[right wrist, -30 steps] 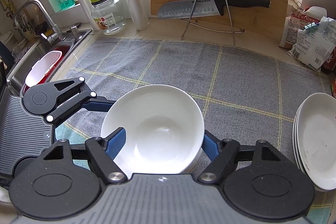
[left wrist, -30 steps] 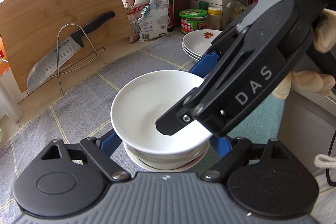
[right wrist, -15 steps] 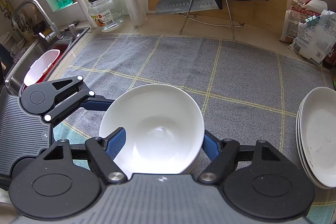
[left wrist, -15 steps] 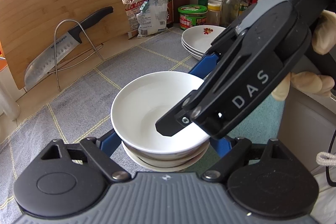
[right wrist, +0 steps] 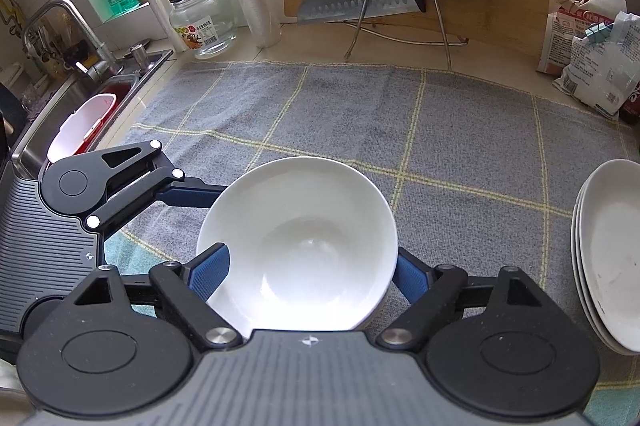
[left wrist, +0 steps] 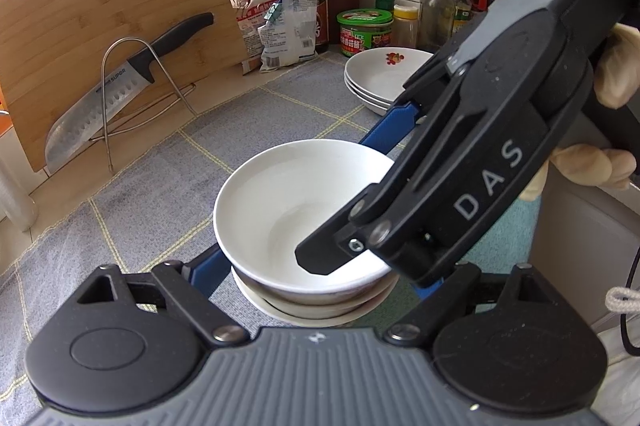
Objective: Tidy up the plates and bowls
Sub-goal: 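Lower the bowl into the nested bowls and open the right gripper, then bring the left and right grippers to opposite sides of the three-bowl stack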
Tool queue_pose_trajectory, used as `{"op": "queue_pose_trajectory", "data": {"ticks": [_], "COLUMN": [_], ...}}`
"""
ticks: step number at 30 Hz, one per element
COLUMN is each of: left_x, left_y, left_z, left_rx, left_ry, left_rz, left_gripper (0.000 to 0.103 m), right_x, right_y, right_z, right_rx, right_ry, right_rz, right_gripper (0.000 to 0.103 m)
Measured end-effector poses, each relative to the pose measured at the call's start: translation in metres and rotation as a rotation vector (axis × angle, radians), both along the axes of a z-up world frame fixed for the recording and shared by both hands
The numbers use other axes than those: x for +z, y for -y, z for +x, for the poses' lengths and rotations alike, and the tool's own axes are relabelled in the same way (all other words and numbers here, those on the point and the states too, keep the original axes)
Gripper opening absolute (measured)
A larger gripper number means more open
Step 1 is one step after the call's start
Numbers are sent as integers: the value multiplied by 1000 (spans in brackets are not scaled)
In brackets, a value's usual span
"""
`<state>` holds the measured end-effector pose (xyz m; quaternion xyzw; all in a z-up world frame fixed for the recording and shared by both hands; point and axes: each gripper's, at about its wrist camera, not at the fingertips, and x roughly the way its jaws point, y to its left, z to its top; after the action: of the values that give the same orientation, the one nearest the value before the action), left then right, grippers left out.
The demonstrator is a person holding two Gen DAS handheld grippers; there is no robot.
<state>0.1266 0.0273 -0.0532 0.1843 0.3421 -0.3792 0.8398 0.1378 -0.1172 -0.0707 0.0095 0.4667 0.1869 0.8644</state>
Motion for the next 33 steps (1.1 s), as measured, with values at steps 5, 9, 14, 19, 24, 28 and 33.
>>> {"op": "queue_pose_trajectory", "data": {"ticks": [5,9,14,19,24,28,33], "left_x": [0,0,2,7,9,4,-4], "left_y": [-2,-3,-8,-15,-23,-30,-37], "left_z": [-1,-2,-5,-6,-8,-7,-8], "left_rx": [-7,-13,-28,-40,-48,-56,-78], "left_ry": [1,4,18,36,34,11,-19], "left_rz": [-1,-1,-5,-18,-18,-5,-2], "left_gripper": [92,92,92,95,95,95,95], "right_x": [-2,-1,1,6,7,9,9], "right_y": [-2,-3,-3,-2,-1,-1,-3], "right_z": [-1,-2,-6,-11,-19,-28,-40], "right_rx": [6,9,14,17,14,-7,-39], "right_ry": [1,8,26,58,78,99,109], "right_rz": [-11,-16,-26,-30,-37,-42,-48], "right_gripper": [99,100,101,101,102,103,103]}}
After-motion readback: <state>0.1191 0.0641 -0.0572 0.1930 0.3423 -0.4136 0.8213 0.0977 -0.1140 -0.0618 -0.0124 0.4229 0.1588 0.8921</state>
